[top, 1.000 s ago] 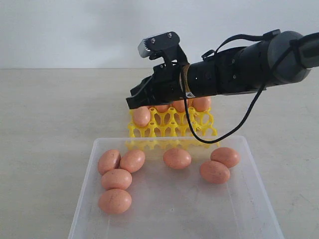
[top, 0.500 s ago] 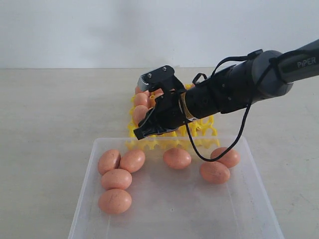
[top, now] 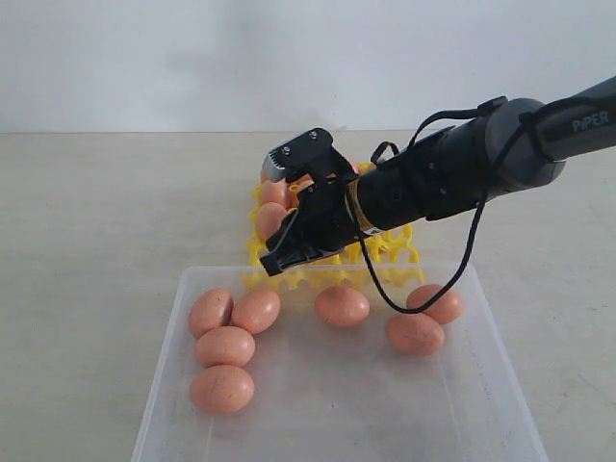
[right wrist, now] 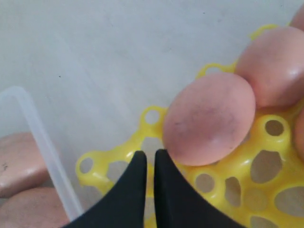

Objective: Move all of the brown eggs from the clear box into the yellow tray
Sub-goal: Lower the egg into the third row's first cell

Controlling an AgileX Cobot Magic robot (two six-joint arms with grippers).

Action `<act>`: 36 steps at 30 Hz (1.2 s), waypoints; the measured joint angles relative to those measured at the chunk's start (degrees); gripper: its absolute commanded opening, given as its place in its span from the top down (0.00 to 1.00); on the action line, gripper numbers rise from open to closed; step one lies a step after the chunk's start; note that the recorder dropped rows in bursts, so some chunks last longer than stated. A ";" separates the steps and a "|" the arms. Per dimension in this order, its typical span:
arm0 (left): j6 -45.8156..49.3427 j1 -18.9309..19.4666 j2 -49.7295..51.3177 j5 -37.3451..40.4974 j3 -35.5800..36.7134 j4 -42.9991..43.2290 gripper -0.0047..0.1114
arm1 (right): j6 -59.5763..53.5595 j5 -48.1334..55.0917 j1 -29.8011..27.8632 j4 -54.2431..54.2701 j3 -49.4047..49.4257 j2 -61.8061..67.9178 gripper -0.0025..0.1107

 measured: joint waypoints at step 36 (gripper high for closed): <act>0.00 0.00 0.00 0.00 0.00 0.00 0.92 | -11.09 4.89 0.00 10.95 0.00 0.00 0.98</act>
